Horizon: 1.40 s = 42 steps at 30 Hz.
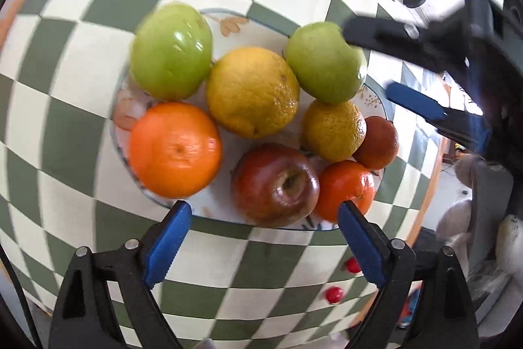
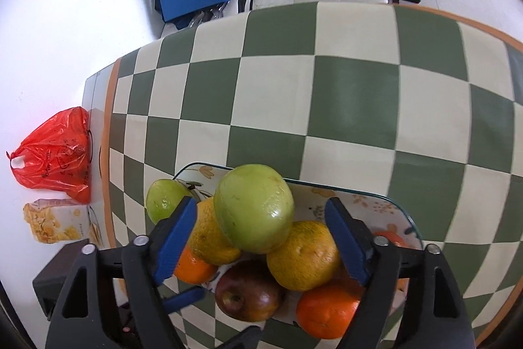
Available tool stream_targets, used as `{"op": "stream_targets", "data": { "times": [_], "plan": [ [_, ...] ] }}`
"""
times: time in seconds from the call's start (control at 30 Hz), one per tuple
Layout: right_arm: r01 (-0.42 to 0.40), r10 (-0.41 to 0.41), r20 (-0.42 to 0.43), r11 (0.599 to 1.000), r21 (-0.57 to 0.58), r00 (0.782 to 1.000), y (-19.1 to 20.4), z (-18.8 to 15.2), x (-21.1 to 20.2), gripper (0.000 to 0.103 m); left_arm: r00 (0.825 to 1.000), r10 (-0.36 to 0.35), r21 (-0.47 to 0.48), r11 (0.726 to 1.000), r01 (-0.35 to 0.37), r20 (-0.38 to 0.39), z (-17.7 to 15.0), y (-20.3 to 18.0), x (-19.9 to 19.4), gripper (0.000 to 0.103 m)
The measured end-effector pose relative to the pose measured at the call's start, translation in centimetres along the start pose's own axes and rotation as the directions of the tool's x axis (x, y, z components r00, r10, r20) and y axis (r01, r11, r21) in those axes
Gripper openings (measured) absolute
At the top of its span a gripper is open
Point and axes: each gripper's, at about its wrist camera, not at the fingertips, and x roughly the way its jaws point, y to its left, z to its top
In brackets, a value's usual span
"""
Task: Organize fruits
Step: 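Lift both tools back from the plate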
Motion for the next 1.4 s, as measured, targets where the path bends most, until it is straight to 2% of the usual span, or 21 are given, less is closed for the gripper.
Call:
{"op": "stream_targets", "data": {
  "times": [0.1, 0.23, 0.33, 0.43, 0.53, 0.67, 1.07, 1.17, 1.23, 1.33, 1.4],
  "plan": [
    [0.069, -0.069, 0.046, 0.998, -0.009, 0.997, -0.4, -1.3, -2.0, 0.094, 0.994, 0.091, 0.056, 0.994, -0.095, 0.067, -0.7, 0.0, -1.8, 0.091],
    [0.202, -0.199, 0.124, 0.979, -0.014, 0.972, -1.2, -4.1, -4.6, 0.095, 0.962, 0.223, 0.117, 0.963, -0.243, 0.160, -2.0, 0.2, -3.7, 0.091],
    [0.302, -0.291, 0.188, 0.953, -0.031, 0.938, -1.2, -7.2, -6.4, 0.095, 0.941, 0.269, 0.133, 0.945, -0.299, 0.203, -2.5, 0.5, -4.9, 0.091],
    [0.343, -0.329, 0.221, 0.939, -0.024, 0.918, -1.5, -10.2, -7.5, 0.095, 0.928, 0.283, 0.142, 0.936, -0.322, 0.241, -3.9, 0.5, -5.4, 0.091],
    [0.363, -0.351, 0.243, 0.932, -0.004, 0.904, -1.6, -12.9, -8.3, 0.095, 0.919, 0.285, 0.154, 0.930, -0.334, 0.274, -5.1, -0.6, -5.6, 0.091],
    [0.356, -0.349, 0.267, 0.934, 0.025, 0.898, -1.6, -16.1, -9.7, 0.098, 0.904, 0.279, 0.176, 0.921, -0.347, 0.323, -6.7, -1.7, -6.5, 0.091],
    [0.353, -0.339, 0.415, 0.934, 0.045, 0.844, 2.1, -23.8, -17.1, 0.099, 0.842, 0.202, 0.239, 0.902, -0.359, 0.501, -14.2, -4.1, -14.0, 0.092],
    [0.355, -0.336, 0.453, 0.934, 0.046, 0.826, 3.1, -25.9, -19.2, 0.099, 0.835, 0.184, 0.248, 0.902, -0.353, 0.519, -15.9, -4.3, -15.5, 0.092],
    [0.329, -0.312, 0.470, 0.943, 0.049, 0.825, 3.5, -27.2, -20.4, 0.099, 0.830, 0.174, 0.256, 0.900, -0.352, 0.530, -17.1, -4.4, -16.4, 0.092],
    [0.334, -0.308, 0.508, 0.942, 0.042, 0.804, 4.7, -29.2, -22.2, 0.099, 0.814, 0.167, 0.248, 0.901, -0.355, 0.556, -18.7, -4.4, -17.9, 0.092],
    [0.337, -0.306, 0.536, 0.941, 0.044, 0.786, 5.2, -30.5, -23.4, 0.101, 0.799, 0.174, 0.237, 0.899, -0.367, 0.576, -19.5, -4.3, -18.6, 0.099]
  ]
}}
